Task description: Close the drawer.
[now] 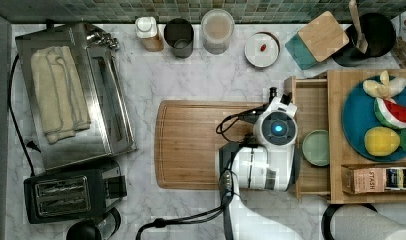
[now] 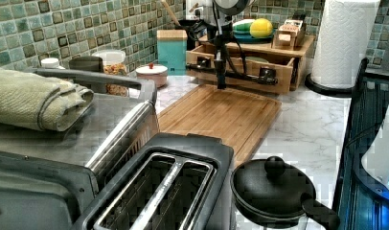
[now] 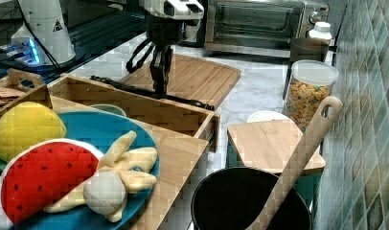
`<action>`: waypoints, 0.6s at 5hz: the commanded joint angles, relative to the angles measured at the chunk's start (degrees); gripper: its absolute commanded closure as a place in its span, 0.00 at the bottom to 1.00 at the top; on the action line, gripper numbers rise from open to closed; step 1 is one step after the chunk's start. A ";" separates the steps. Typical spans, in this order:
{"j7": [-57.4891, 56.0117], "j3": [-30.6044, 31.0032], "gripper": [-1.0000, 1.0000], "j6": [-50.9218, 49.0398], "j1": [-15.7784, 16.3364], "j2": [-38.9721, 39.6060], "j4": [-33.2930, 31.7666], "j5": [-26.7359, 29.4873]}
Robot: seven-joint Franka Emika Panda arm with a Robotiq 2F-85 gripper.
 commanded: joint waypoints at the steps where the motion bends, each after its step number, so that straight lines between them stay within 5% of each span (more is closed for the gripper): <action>1: -4.02 -8.33 1.00 -1.69 -10.70 4.27 16.78 1.13; 3: 7.19 -12.42 1.00 4.96 -10.06 2.35 13.95 -2.98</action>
